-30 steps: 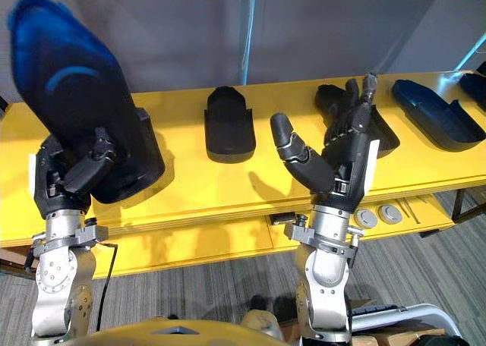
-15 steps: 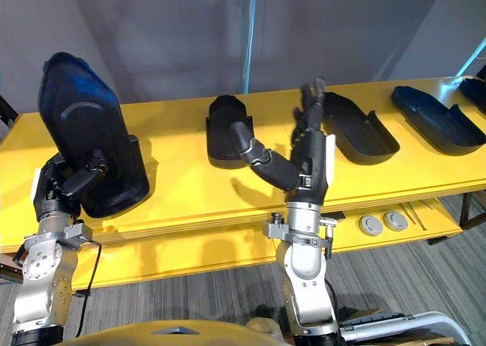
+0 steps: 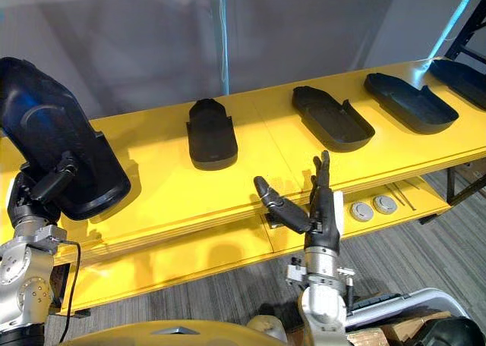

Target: Walk over and take three plastic housings, then place them on the shelf

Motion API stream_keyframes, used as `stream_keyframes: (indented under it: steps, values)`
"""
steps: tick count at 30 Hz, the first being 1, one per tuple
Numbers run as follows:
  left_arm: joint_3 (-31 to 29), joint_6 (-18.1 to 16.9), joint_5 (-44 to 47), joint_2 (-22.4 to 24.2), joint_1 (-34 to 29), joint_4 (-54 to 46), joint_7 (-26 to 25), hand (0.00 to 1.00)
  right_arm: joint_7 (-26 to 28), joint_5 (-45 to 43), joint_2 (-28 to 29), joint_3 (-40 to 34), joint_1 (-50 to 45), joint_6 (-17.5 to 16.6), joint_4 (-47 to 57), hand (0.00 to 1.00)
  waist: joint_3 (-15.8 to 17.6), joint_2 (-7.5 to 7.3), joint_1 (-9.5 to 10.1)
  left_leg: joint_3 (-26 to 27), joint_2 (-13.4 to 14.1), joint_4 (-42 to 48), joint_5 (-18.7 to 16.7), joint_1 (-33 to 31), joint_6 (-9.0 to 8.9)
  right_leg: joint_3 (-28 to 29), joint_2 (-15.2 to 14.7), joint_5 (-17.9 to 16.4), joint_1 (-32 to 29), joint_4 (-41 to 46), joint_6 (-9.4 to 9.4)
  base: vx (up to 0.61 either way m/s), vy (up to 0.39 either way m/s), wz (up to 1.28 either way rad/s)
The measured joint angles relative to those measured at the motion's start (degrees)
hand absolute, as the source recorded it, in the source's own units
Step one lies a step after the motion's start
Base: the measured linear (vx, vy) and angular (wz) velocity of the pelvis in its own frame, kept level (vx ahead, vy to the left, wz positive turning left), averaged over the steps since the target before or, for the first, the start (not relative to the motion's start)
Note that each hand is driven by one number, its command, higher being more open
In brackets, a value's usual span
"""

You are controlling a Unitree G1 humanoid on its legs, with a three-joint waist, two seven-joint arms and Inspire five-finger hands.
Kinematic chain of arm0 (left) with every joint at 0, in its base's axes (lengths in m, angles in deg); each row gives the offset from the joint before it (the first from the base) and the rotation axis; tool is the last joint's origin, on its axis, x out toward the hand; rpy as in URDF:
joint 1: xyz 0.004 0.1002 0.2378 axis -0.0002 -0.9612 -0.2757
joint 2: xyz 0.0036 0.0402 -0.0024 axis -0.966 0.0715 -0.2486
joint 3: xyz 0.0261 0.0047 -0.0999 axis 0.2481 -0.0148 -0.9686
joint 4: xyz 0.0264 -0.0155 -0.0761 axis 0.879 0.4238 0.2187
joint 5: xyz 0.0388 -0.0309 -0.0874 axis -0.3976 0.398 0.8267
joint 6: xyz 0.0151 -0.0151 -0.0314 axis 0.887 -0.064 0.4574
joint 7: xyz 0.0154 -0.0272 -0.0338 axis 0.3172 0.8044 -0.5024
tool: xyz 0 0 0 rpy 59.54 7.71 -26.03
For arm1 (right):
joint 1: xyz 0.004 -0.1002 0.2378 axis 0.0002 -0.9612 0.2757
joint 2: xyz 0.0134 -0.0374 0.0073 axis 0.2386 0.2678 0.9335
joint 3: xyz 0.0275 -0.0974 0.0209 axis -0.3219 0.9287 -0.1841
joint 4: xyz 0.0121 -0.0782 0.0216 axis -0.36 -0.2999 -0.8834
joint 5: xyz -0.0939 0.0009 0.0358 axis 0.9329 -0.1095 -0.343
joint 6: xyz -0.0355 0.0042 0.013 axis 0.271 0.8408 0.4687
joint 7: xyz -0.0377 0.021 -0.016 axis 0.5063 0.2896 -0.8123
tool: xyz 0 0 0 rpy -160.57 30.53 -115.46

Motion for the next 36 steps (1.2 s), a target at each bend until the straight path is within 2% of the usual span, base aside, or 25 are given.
stream_keyframes:
  steps: [1,3,5,11,14,17,20,23,25,28,32,36]
  values:
    - [0.0,0.4,0.0,0.0,0.0,0.0,0.0,0.0,-4.3,2.0,0.8,-1.1,0.2,0.0,-1.1,1.0,0.1,0.13,0.59,-0.3,-0.1,-0.1,0.2,-0.2,0.0,-0.3,0.0,0.0,-0.1,0.0,0.0,-0.01,-0.017,0.16]
    - [0.0,1.2,0.2,0.0,-0.1,0.2,0.0,0.0,-9.1,3.1,1.2,-3.4,0.3,0.0,-3.0,1.0,0.2,0.32,0.94,-0.8,-0.3,-0.8,0.8,-0.1,0.05,-0.8,0.0,0.0,0.0,0.0,0.0,0.01,-0.01,0.15]
    - [-0.2,2.5,2.0,0.0,-0.1,0.2,0.2,0.0,-11.3,3.6,1.2,-5.9,0.5,0.1,-5.3,1.0,0.4,0.64,1.0,-1.2,-0.6,-0.9,0.9,-0.2,0.09,-1.2,-0.1,0.0,0.0,0.0,-0.01,0.02,0.006,0.13]
    - [-0.2,6.1,4.6,0.0,-0.2,0.3,3.7,0.0,-12.0,1.2,1.9,-10.2,-0.7,1.4,-14.2,1.0,0.7,1.27,0.72,-1.2,-0.5,-1.0,0.9,0.0,0.1,-1.2,-0.5,0.0,0.3,0.1,-0.03,0.0,0.003,0.01]
    - [-0.1,7.3,4.7,-1.2,-0.2,0.3,5.1,0.0,-11.1,1.1,2.7,-10.5,-2.5,2.8,-17.4,1.0,0.8,1.44,0.67,-1.2,-0.5,-1.0,0.9,0.0,0.11,-1.2,-0.5,-0.1,0.3,0.3,-0.09,-0.04,-0.005,0.0]
    - [0.1,8.8,4.7,-4.9,-0.2,0.4,6.3,0.0,-10.4,-1.1,2.9,-10.4,-3.4,4.5,-20.4,1.0,1.0,1.72,0.6,-1.2,-0.6,-1.5,1.0,0.1,0.18,-1.3,-0.6,-0.2,0.2,0.4,-0.11,-0.05,-0.006,0.01]
    - [0.1,9.4,4.8,-6.8,0.1,0.4,7.1,0.0,-9.0,-8.8,2.8,-10.6,-3.3,7.6,-24.9,1.0,1.1,1.83,0.74,-1.3,-0.6,-1.8,1.2,0.0,0.14,-1.3,-0.6,-0.2,0.1,0.4,-0.11,-0.01,0.0,0.02]
    - [0.1,10.6,6.1,-6.9,0.4,1.2,8.3,0.0,-5.0,-12.8,2.7,-11.2,-2.4,10.8,-30.6,1.0,1.2,1.88,0.85,-1.7,-0.7,-1.9,1.4,0.0,0.11,-1.5,-0.6,-0.2,0.2,0.4,-0.12,0.0,0.001,0.07]
    - [1.7,12.9,6.6,-8.9,2.6,4.0,8.9,0.0,1.0,-16.3,2.0,-10.8,-0.9,13.2,-36.0,1.0,1.5,1.44,1.02,-2.4,-0.7,-2.2,1.7,-0.1,0.03,-2.1,-0.6,-0.2,0.5,0.4,-0.19,0.0,-0.002,0.14]
    - [5.2,15.2,7.3,-12.3,7.0,9.5,9.7,0.0,6.0,-16.6,0.3,-8.7,2.2,14.8,-43.5,1.0,1.9,0.78,1.38,-3.6,-0.9,-2.8,2.3,-0.3,0.08,-3.0,-0.6,-0.2,0.7,0.5,-0.24,-0.02,-0.01,0.18]
    - [9.1,17.3,9.0,-17.4,14.6,14.1,11.6,0.0,7.9,-16.8,-1.1,-7.5,7.4,14.9,-48.0,1.0,2.9,-0.55,2.41,-5.4,-1.4,-2.8,3.1,-2.0,0.21,-4.5,-0.6,-0.2,0.0,0.7,-0.27,-0.04,-0.003,0.22]
    - [10.3,18.3,11.1,-20.1,19.1,18.2,12.9,0.0,9.0,-16.7,-3.9,-6.3,10.7,14.9,-48.3,1.0,4.4,-1.12,2.82,-6.0,-1.4,-2.9,3.6,-2.5,0.22,-4.6,-0.6,-0.4,-0.6,1.3,-0.44,-0.01,0.004,0.07]
